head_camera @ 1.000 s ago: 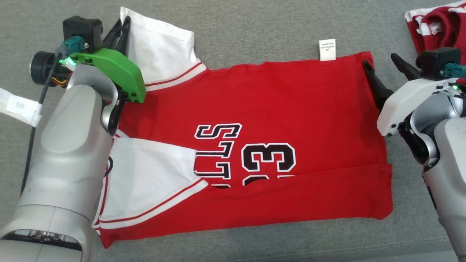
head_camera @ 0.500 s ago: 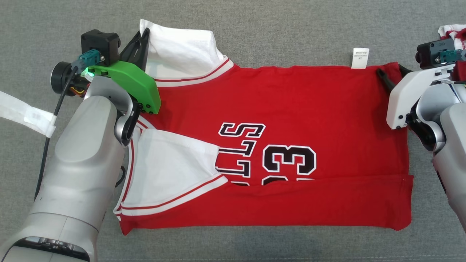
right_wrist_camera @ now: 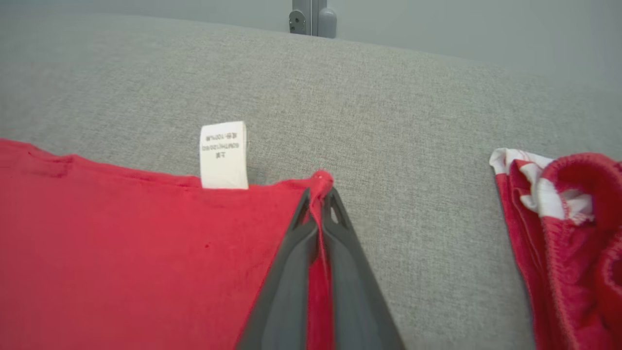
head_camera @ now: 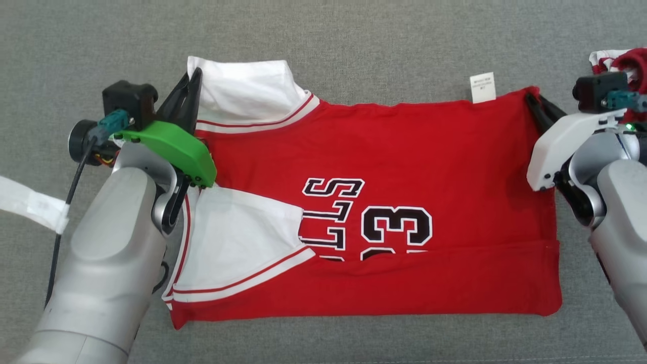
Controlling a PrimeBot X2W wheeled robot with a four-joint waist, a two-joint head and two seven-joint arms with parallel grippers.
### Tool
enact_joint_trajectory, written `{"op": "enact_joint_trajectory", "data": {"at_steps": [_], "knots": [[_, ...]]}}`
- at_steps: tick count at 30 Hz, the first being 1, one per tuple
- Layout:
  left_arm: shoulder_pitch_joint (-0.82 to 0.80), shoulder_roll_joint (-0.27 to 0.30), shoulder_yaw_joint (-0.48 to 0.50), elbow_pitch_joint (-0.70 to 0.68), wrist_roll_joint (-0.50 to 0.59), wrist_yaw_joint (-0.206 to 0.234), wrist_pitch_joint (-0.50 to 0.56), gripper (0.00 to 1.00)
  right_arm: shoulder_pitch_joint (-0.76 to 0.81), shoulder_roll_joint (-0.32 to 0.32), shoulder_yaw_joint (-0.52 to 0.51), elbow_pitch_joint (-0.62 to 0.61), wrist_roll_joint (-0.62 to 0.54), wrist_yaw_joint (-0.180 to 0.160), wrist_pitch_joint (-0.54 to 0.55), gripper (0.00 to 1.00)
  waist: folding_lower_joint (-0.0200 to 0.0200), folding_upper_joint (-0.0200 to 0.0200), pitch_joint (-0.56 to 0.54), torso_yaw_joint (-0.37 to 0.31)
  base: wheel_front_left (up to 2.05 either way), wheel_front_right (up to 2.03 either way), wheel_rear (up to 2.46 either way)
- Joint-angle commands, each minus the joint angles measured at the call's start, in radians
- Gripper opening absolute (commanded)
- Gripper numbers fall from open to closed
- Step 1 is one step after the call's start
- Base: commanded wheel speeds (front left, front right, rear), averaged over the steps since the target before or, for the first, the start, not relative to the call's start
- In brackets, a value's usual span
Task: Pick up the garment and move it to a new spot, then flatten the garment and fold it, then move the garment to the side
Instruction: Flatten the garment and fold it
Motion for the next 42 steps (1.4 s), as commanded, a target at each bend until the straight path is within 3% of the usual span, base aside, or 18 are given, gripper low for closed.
{"op": "enact_joint_trajectory", "data": {"at_steps": [1,8,21,25,33,34,35,36,37,38,39,42], "knots": [[0.036,0.015,0.005,-0.023,-0.009,-0.004,-0.009,0.0,0.037,-0.006,0.009,-0.014,0.017,-0.001,-0.021,0.0,0.0,0.0,-0.029,-0.001,0.0,0.0,0.0],[0.241,0.058,0.009,-0.202,-0.034,0.029,-0.012,0.0,0.199,-0.038,0.003,-0.122,0.099,-0.001,-0.098,0.0,0.0,0.0,-0.105,0.004,0.0,0.0,0.0],[0.657,0.098,0.032,-0.585,-0.116,0.175,0.061,0.0,0.485,-0.029,-0.083,-0.294,0.148,-0.001,-0.118,0.0,0.0,0.0,-0.208,0.023,0.0,0.0,0.0],[0.73,0.105,0.037,-0.641,-0.123,0.211,0.075,0.0,0.532,-0.021,-0.104,-0.326,0.152,-0.001,-0.112,0.0,0.0,0.0,-0.211,0.022,0.0,0.0,0.0],[0.786,0.095,0.032,-0.655,-0.14,0.232,0.076,0.0,0.593,0.021,-0.147,-0.352,0.133,-0.001,-0.12,0.0,0.0,0.0,-0.219,0.015,0.0,0.0,0.0],[0.792,0.091,0.033,-0.649,-0.145,0.233,0.074,0.0,0.604,0.031,-0.15,-0.354,0.132,-0.001,-0.122,0.05,0.0,0.0,-0.221,0.014,0.0,0.0,0.0],[0.798,0.09,0.033,-0.644,-0.149,0.235,0.072,0.0,0.615,0.04,-0.159,-0.355,0.132,-0.001,-0.124,0.25,0.0,0.0,-0.224,0.013,0.0,0.0,0.0],[0.803,0.088,0.036,-0.639,-0.15,0.238,0.068,0.11,0.625,0.052,-0.169,-0.353,0.135,-0.001,-0.125,0.37,0.0,0.0,-0.228,0.011,0.0,0.0,0.0],[0.808,0.087,0.039,-0.634,-0.152,0.242,0.062,0.38,0.633,0.059,-0.175,-0.355,0.136,-0.001,-0.13,0.57,0.0,0.0,-0.231,0.009,0.0,0.0,0.0],[0.815,0.086,0.041,-0.629,-0.155,0.243,0.056,0.91,0.641,0.068,-0.182,-0.36,0.135,-0.001,-0.139,1.0,0.0,0.0,-0.235,0.006,0.0,0.0,0.0],[0.824,0.081,0.046,-0.626,-0.164,0.245,0.049,1.0,0.652,0.078,-0.194,-0.363,0.135,-0.001,-0.147,1.0,0.0,0.0,-0.239,0.003,0.0,0.0,0.0],[0.844,0.076,0.059,-0.625,-0.179,0.251,0.033,1.0,0.679,0.092,-0.212,-0.37,0.133,-0.001,-0.163,1.0,0.0,0.0,-0.249,-0.003,0.0,0.0,0.0]]}}
